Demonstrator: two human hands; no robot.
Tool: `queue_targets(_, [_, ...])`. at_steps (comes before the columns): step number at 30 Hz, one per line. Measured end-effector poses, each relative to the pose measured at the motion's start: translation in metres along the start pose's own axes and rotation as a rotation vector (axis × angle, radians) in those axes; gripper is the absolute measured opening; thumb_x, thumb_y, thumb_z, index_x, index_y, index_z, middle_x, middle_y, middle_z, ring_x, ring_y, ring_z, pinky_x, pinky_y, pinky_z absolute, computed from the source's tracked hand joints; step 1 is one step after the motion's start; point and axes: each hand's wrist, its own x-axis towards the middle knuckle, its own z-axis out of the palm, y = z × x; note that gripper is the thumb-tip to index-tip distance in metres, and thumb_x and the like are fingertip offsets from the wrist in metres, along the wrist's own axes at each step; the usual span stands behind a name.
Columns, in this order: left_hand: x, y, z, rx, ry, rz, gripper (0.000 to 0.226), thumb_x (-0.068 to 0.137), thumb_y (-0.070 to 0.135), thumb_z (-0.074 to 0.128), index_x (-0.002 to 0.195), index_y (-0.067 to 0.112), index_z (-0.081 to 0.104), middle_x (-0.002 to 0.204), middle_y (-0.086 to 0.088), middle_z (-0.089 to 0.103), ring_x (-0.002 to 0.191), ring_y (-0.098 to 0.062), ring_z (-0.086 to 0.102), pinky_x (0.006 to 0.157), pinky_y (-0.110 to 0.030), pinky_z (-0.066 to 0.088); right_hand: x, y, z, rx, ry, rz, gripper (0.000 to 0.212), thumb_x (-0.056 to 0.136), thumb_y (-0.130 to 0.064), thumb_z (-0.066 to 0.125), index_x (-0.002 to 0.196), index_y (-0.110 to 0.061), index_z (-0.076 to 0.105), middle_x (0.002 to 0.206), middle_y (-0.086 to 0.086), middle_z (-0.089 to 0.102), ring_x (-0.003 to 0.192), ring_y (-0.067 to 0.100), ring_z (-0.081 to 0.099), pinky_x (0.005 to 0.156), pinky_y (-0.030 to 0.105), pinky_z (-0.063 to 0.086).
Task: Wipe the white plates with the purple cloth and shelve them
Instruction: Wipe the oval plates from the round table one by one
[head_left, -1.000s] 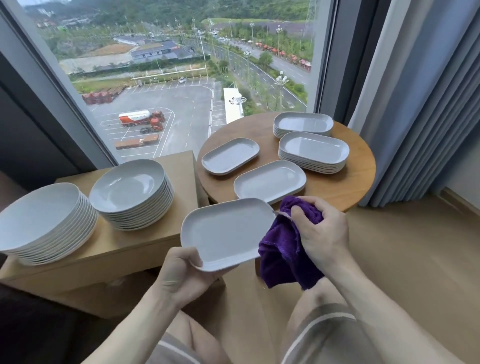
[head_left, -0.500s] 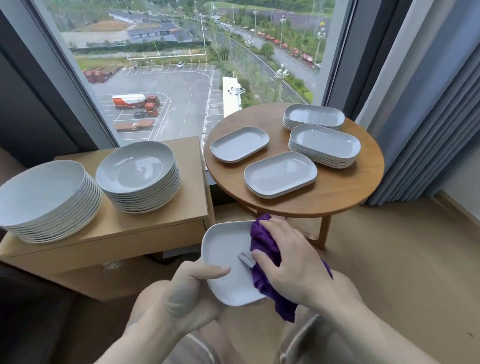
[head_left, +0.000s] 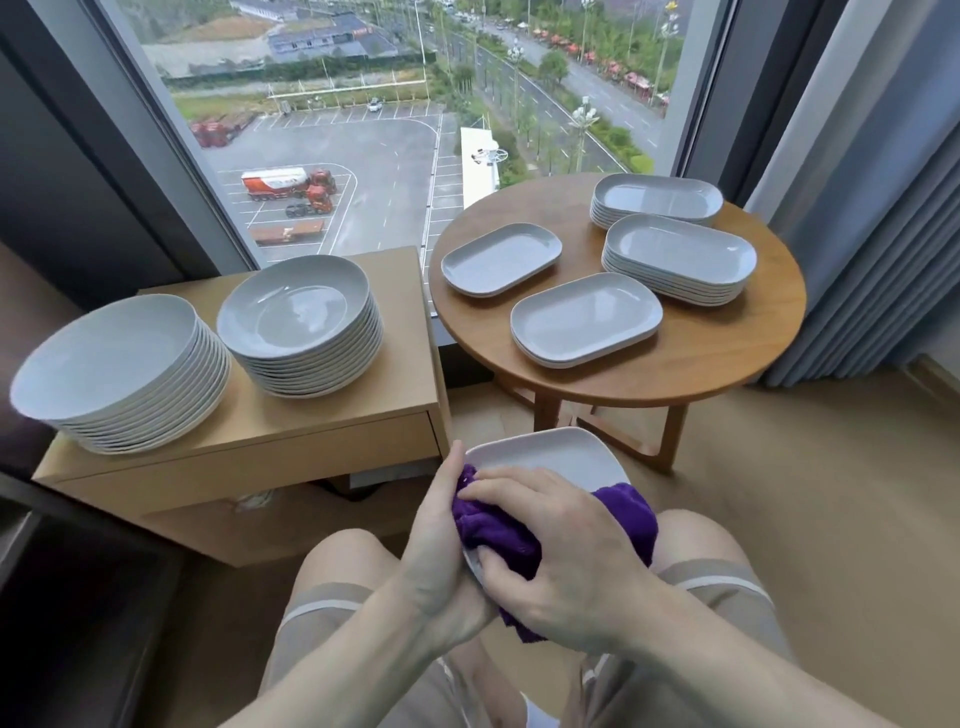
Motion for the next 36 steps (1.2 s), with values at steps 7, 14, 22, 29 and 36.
queue_targets(7, [-0.007, 0.0, 0.005, 0.069, 0.054, 0.042, 0.069, 0.084, 0.071, 0.063, 0.08, 0.002, 0.068, 0.075, -0.014, 0.06, 0.078, -0.029, 0.068, 0.08, -0.039, 0.057, -0.002, -0.002, 0.0, 0.017, -0.044, -0.043, 0.021, 0.081, -0.03, 0.065, 0.102, -0.028, 0.067, 0.099, -0.016, 0.063, 0.09, 0.008, 0.059, 0.077, 0.032, 0.052])
queue_targets(14, [-0.006, -0.015, 0.009, 0.056, -0.003, 0.068, 0.057, 0.099, 0.057, 0.053, 0.118, 0.009, 0.077, 0.118, -0.021, 0.07, 0.118, -0.034, 0.068, 0.114, -0.046, 0.045, 0.006, 0.017, -0.004, -0.042, 0.056, 0.035, 0.028, 0.091, -0.041, 0.057, 0.116, -0.031, 0.067, 0.112, -0.019, 0.058, 0.1, 0.006, 0.06, 0.083, 0.034, 0.054])
queue_targets(22, [-0.008, 0.005, 0.002, 0.198, 0.035, 0.181, 0.066, 0.101, 0.06, 0.041, 0.139, 0.01, 0.065, 0.137, -0.02, 0.066, 0.128, -0.041, 0.062, 0.111, -0.056, 0.046, 0.023, 0.047, -0.029, -0.234, 0.104, 0.233, 0.023, 0.098, -0.046, 0.056, 0.112, -0.032, 0.067, 0.114, -0.014, 0.061, 0.103, 0.013, 0.059, 0.086, 0.033, 0.05])
queue_targets(29, [-0.014, 0.025, 0.0, 0.214, 0.057, 0.319, 0.061, 0.103, 0.058, 0.035, 0.135, 0.015, 0.066, 0.127, -0.016, 0.073, 0.11, -0.036, 0.073, 0.084, -0.047, 0.062, 0.027, 0.056, -0.045, -0.329, 0.028, 0.359, 0.03, 0.092, -0.057, 0.052, 0.099, -0.033, 0.068, 0.097, -0.013, 0.061, 0.088, 0.014, 0.06, 0.077, 0.036, 0.054])
queue_targets(36, [-0.012, 0.029, 0.004, 0.103, 0.1, 0.313, 0.061, 0.102, 0.056, 0.043, 0.133, 0.01, 0.067, 0.127, -0.021, 0.071, 0.109, -0.04, 0.072, 0.094, -0.051, 0.054, 0.017, 0.029, -0.019, -0.244, -0.157, 0.207, 0.033, 0.089, -0.057, 0.05, 0.1, -0.032, 0.068, 0.092, -0.014, 0.063, 0.085, 0.009, 0.059, 0.077, 0.034, 0.056])
